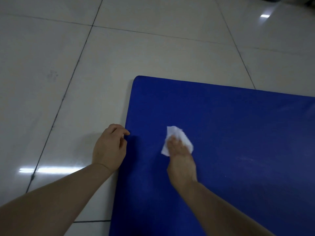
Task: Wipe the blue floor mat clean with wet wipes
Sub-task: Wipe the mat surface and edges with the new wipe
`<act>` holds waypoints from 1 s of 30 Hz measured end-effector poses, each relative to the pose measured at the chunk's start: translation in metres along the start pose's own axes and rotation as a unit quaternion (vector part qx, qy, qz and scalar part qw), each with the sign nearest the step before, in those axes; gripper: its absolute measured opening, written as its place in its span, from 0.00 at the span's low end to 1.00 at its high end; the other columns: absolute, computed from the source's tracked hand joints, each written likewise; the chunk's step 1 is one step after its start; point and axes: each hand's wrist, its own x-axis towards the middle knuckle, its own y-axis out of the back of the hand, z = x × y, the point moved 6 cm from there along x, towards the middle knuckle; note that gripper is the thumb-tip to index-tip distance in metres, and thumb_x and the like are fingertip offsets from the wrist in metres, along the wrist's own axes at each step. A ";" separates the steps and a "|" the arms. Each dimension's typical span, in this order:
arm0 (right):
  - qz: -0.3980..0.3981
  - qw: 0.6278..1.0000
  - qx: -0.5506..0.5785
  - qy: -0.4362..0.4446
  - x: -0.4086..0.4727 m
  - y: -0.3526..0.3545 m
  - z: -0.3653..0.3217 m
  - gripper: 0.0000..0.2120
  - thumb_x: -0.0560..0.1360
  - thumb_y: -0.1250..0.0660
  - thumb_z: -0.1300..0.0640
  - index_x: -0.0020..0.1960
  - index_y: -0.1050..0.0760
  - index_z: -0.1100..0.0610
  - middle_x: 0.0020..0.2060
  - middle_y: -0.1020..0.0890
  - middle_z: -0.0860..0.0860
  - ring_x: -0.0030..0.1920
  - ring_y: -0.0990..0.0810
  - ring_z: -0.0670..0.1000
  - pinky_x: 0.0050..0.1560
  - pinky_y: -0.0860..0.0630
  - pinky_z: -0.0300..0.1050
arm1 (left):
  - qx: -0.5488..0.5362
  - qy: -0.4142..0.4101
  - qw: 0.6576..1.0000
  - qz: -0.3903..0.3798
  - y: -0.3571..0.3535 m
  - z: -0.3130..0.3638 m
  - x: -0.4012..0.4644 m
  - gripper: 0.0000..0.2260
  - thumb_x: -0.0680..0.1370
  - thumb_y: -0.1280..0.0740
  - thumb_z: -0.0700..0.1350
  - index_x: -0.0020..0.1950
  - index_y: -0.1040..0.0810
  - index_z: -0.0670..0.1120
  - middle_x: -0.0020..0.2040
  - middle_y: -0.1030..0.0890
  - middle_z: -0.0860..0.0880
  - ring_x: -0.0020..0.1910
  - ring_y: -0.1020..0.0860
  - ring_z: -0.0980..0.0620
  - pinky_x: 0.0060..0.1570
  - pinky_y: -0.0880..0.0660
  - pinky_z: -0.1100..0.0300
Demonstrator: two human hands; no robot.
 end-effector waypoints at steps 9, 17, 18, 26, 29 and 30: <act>-0.001 0.990 -0.050 0.128 -0.020 -0.005 -0.015 0.35 0.71 0.34 0.64 0.75 0.42 0.58 0.71 0.31 0.53 0.68 0.29 0.53 0.64 0.28 0.46 | -0.012 -0.039 0.999 -0.003 -0.006 0.012 -0.002 0.10 0.73 0.40 0.33 0.49 0.20 0.38 0.51 0.22 0.42 0.45 0.24 0.47 0.46 0.27 0.58; 0.032 0.995 -0.041 0.086 -0.025 -0.006 -0.008 0.35 0.54 0.26 0.71 0.61 0.24 0.64 0.62 0.22 0.60 0.55 0.20 0.62 0.47 0.19 0.51 | 0.014 -0.014 1.000 -0.008 -0.001 -0.001 -0.001 0.11 0.73 0.42 0.34 0.49 0.20 0.38 0.51 0.22 0.41 0.46 0.23 0.43 0.48 0.29 0.59; 0.025 0.993 -0.034 0.113 -0.033 -0.016 -0.026 0.36 0.53 0.24 0.69 0.61 0.23 0.63 0.62 0.22 0.58 0.58 0.21 0.61 0.51 0.20 0.53 | 0.014 -0.012 1.000 -0.012 -0.002 0.000 0.000 0.11 0.73 0.42 0.34 0.49 0.20 0.38 0.51 0.23 0.41 0.46 0.23 0.43 0.48 0.29 0.59; -0.056 0.951 0.033 0.303 -0.092 -0.050 -0.086 0.28 0.68 0.36 0.63 0.68 0.29 0.59 0.68 0.27 0.55 0.69 0.33 0.55 0.71 0.38 0.51 | 0.012 -0.016 0.999 -0.036 -0.013 0.014 -0.003 0.11 0.76 0.40 0.32 0.51 0.20 0.38 0.54 0.23 0.42 0.50 0.23 0.45 0.52 0.30 0.61; -0.020 0.979 -0.060 0.195 -0.065 -0.035 -0.043 0.39 0.61 0.30 0.64 0.72 0.36 0.59 0.68 0.26 0.53 0.67 0.28 0.54 0.69 0.35 0.48 | 0.010 -0.019 0.999 -0.033 -0.011 0.010 -0.005 0.11 0.75 0.41 0.31 0.50 0.20 0.38 0.53 0.23 0.42 0.49 0.23 0.45 0.51 0.30 0.60; 0.001 0.988 -0.033 0.150 -0.057 -0.028 -0.026 0.40 0.59 0.27 0.67 0.70 0.33 0.60 0.67 0.26 0.54 0.66 0.27 0.55 0.65 0.29 0.49 | 0.012 -0.016 0.999 -0.035 -0.010 0.008 -0.005 0.11 0.75 0.41 0.31 0.51 0.20 0.38 0.53 0.23 0.42 0.49 0.23 0.45 0.50 0.30 0.60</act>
